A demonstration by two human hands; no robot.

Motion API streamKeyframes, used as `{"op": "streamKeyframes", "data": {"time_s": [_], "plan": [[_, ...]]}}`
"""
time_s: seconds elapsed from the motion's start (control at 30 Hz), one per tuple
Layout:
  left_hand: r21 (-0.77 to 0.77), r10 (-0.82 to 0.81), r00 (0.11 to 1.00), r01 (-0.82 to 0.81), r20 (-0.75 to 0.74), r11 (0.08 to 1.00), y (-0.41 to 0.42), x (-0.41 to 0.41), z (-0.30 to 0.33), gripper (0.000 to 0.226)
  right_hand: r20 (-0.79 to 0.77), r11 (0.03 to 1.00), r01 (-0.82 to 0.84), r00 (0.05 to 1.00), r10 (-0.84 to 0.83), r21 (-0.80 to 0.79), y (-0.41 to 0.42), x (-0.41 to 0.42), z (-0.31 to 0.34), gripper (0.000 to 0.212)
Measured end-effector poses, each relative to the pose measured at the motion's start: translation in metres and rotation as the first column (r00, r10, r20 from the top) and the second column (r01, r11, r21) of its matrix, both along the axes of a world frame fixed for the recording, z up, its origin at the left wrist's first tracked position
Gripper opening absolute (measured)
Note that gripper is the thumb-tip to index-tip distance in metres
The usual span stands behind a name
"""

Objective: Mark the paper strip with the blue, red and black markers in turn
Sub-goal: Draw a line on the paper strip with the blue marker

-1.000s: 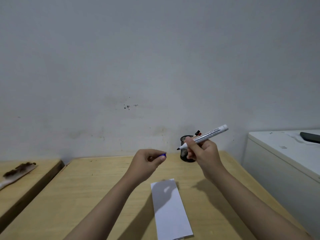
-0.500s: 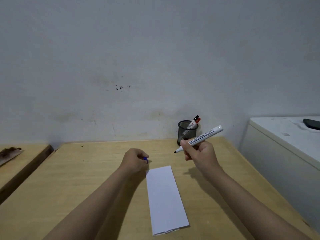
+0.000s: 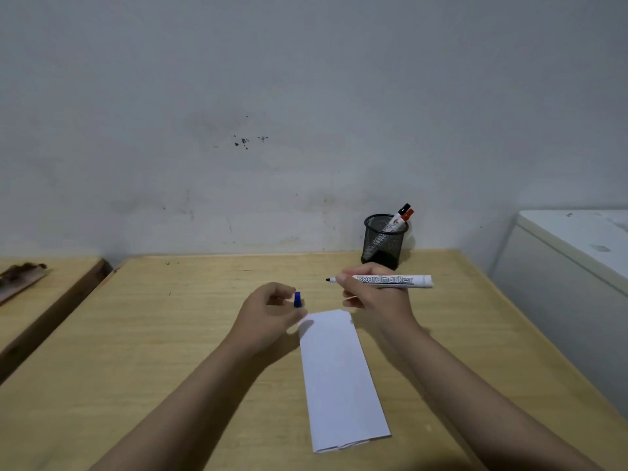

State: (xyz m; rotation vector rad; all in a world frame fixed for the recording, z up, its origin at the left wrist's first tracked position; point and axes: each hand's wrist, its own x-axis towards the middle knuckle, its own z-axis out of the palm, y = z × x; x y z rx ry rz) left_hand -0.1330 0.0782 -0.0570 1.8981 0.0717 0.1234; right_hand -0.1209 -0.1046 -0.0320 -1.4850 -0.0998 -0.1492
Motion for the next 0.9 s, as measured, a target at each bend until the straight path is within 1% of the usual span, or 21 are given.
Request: {"op": "streamKeyframes", "data": {"time_s": [0.03, 0.07, 0.13, 0.17, 0.2, 0.3, 0.47, 0.57, 0.73, 0.9], "plan": [[0.053, 0.0, 1.0, 0.0, -0.005, 0.999, -0.001, -0.007, -0.003, 0.032, -0.021, 1.0, -0.014, 1.0, 0.015, 0.025, 0.007, 0.001, -0.002, 0.01], [0.169, 0.004, 1.0, -0.003, -0.005, 0.986, 0.0, -0.011, -0.007, 0.035, -0.044, 0.999, -0.024, 0.999, 0.026, 0.041, 0.015, 0.003, -0.005, 0.011], [0.413, -0.028, 1.0, 0.023, 0.006, 0.91, 0.006, -0.011, -0.016, 0.042, -0.097, 0.996, -0.037, 0.994, 0.045, 0.08, 0.028, 0.007, -0.008, 0.017], [0.484, -0.06, 0.998, 0.045, 0.014, 0.874, 0.009, -0.008, -0.021, 0.044, -0.123, 0.994, -0.044, 0.991, 0.057, 0.101, 0.034, 0.009, -0.01, 0.02], [0.517, -0.084, 0.996, 0.064, 0.016, 0.854, 0.01, -0.007, -0.024, 0.046, -0.145, 0.993, -0.048, 0.987, 0.064, 0.112, 0.038, 0.012, -0.013, 0.022], [0.54, -0.098, 0.995, 0.064, 0.034, 0.839, 0.012, -0.004, -0.031, 0.052, -0.169, 0.998, -0.016, 0.985, 0.025, 0.056, 0.044, 0.019, -0.023, 0.026], [0.568, -0.118, 0.991, 0.062, 0.063, 0.821, 0.012, -0.004, -0.033, 0.055, -0.157, 0.999, 0.049, 0.986, -0.051, -0.017, 0.044, 0.021, -0.045, 0.029], [0.592, -0.127, 0.989, 0.058, 0.075, 0.804, 0.014, -0.003, -0.033, 0.055, -0.142, 0.999, 0.041, 0.989, -0.046, -0.033, 0.044, 0.023, -0.05, 0.031], [0.667, -0.137, 0.985, 0.029, 0.11, 0.744, 0.019, -0.001, -0.034, 0.058, -0.1, 0.996, 0.055, 0.993, -0.062, -0.077, 0.045, 0.021, -0.052, 0.03], [0.666, -0.117, 0.989, 0.031, 0.086, 0.745, 0.024, 0.004, -0.035, 0.058, -0.071, 0.987, 0.077, 0.994, -0.088, -0.139, 0.046, 0.022, -0.054, 0.032]]}}
